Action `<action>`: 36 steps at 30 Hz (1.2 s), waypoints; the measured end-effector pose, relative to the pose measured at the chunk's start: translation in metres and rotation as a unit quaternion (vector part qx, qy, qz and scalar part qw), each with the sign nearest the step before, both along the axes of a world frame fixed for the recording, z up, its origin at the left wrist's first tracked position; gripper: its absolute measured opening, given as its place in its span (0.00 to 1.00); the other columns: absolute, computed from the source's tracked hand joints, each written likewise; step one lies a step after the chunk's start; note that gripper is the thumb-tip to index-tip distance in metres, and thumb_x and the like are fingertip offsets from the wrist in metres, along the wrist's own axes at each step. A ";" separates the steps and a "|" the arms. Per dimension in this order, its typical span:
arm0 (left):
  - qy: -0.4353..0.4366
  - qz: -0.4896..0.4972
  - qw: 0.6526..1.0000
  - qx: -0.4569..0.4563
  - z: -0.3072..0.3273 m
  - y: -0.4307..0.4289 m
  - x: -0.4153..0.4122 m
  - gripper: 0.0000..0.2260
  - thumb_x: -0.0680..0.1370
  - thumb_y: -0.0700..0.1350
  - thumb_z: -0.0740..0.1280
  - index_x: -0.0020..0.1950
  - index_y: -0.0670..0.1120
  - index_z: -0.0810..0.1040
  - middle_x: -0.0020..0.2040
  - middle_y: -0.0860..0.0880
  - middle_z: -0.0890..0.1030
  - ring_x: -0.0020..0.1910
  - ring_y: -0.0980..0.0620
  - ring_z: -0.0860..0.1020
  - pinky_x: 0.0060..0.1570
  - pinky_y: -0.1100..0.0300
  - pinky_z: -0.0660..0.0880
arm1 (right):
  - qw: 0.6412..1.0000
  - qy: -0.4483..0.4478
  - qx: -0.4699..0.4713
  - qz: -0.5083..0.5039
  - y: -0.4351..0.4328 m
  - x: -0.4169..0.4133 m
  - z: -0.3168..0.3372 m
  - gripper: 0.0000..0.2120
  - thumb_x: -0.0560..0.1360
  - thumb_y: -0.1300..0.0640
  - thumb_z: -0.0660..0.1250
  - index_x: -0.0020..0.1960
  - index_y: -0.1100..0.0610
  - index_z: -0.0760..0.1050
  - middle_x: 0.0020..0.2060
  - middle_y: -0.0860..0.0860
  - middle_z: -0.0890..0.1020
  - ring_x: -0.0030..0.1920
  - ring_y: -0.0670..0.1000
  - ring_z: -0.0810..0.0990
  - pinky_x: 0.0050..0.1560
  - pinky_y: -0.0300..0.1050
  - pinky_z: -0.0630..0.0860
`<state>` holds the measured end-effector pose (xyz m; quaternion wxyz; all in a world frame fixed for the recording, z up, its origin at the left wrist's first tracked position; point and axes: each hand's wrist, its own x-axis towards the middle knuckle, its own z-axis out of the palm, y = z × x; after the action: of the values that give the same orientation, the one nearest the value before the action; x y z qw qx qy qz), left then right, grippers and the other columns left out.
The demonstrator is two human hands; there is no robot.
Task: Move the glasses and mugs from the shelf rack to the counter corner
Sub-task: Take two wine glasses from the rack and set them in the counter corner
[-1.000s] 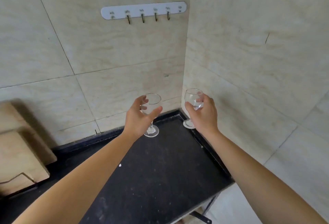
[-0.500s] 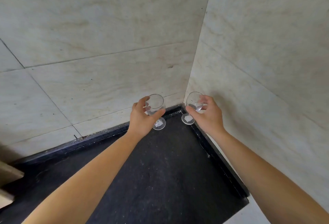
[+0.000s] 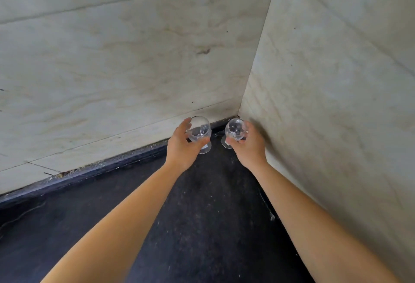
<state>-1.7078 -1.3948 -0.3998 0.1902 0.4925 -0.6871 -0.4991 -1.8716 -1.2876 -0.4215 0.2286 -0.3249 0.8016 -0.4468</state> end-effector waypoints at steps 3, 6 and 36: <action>-0.015 -0.020 1.000 -0.013 -0.011 -0.010 -0.016 0.38 0.72 0.51 0.77 0.78 0.54 0.63 0.72 0.52 0.73 0.63 0.50 0.77 0.46 0.65 0.76 | 1.000 0.000 0.001 0.012 -0.010 -0.006 -0.012 0.19 0.71 0.58 0.77 0.57 0.45 0.74 0.51 0.44 0.82 0.51 0.45 0.82 0.51 0.42 0.78; -0.028 -0.036 0.999 -0.021 -0.020 -0.016 -0.024 0.38 0.72 0.51 0.77 0.78 0.54 0.62 0.71 0.52 0.73 0.61 0.51 0.78 0.39 0.74 0.68 | 1.000 0.004 0.012 0.022 -0.015 -0.011 -0.020 0.20 0.73 0.59 0.76 0.63 0.51 0.75 0.55 0.47 0.82 0.54 0.47 0.81 0.54 0.45 0.80; -0.163 -0.038 0.909 -0.382 0.077 -0.008 0.127 0.25 0.84 0.53 0.55 0.79 0.44 0.61 0.79 0.39 0.61 0.78 0.38 0.58 0.73 0.37 0.60 | 0.936 0.343 0.005 0.077 -0.026 0.058 0.091 0.33 0.84 0.47 0.59 0.82 0.59 0.49 0.81 0.63 0.52 0.80 0.63 0.56 0.76 0.58 0.61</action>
<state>-1.5805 -1.4031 -0.3226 0.2296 0.4307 -0.8648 -0.1181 -1.8140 -1.3139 -0.3304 -0.0250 -0.5184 0.8060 -0.2846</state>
